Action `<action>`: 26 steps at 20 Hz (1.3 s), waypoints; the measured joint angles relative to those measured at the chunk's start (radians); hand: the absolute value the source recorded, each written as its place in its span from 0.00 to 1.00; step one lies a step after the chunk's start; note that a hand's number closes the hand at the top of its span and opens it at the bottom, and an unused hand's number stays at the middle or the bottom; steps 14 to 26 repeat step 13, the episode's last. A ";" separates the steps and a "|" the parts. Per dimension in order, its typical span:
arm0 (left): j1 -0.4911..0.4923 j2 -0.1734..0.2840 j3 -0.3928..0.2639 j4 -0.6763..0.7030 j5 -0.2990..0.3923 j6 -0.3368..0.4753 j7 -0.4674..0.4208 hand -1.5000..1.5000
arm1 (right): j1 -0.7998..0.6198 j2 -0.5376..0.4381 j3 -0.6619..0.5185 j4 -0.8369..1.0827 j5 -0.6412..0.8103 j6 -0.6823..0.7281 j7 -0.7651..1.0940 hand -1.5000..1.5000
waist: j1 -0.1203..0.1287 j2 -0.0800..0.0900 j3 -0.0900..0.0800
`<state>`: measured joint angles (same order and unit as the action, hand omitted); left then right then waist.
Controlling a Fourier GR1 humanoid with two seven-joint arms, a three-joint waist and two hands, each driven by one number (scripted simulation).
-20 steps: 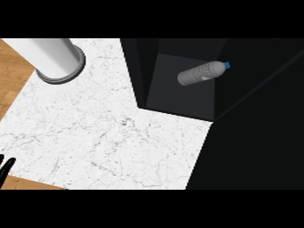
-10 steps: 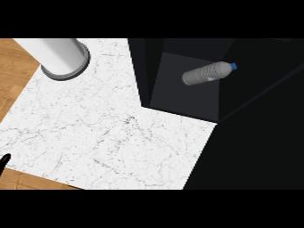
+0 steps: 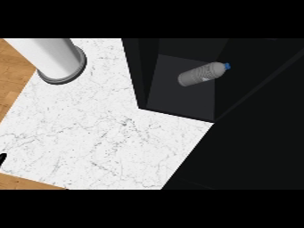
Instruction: Pick up the bottled water, place it into the cabinet and close the cabinet
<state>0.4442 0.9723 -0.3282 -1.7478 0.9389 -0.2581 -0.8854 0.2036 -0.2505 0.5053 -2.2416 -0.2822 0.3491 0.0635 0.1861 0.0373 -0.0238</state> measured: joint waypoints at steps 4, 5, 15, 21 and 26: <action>0.002 0.001 0.001 0.002 0.008 -0.011 0.009 0.00 | -0.107 0.057 -0.079 0.115 0.004 -0.065 0.051 1.00 | -0.006 0.004 0.006; 0.000 0.002 0.001 0.001 0.009 -0.013 0.012 0.00 | -0.145 0.071 -0.106 0.157 0.010 -0.088 0.069 1.00 | -0.008 0.006 0.009; -0.011 0.007 0.010 0.001 0.021 -0.037 0.032 0.00 | -0.540 0.173 -0.277 0.526 0.050 -0.243 0.206 1.00 | -0.020 0.001 0.019; -0.011 0.007 0.010 0.001 0.021 -0.037 0.032 0.00 | -0.540 0.173 -0.277 0.526 0.050 -0.243 0.206 1.00 | -0.020 0.001 0.019; -0.011 0.007 0.010 0.001 0.021 -0.037 0.032 0.00 | -0.540 0.173 -0.277 0.526 0.050 -0.243 0.206 1.00 | -0.020 0.001 0.019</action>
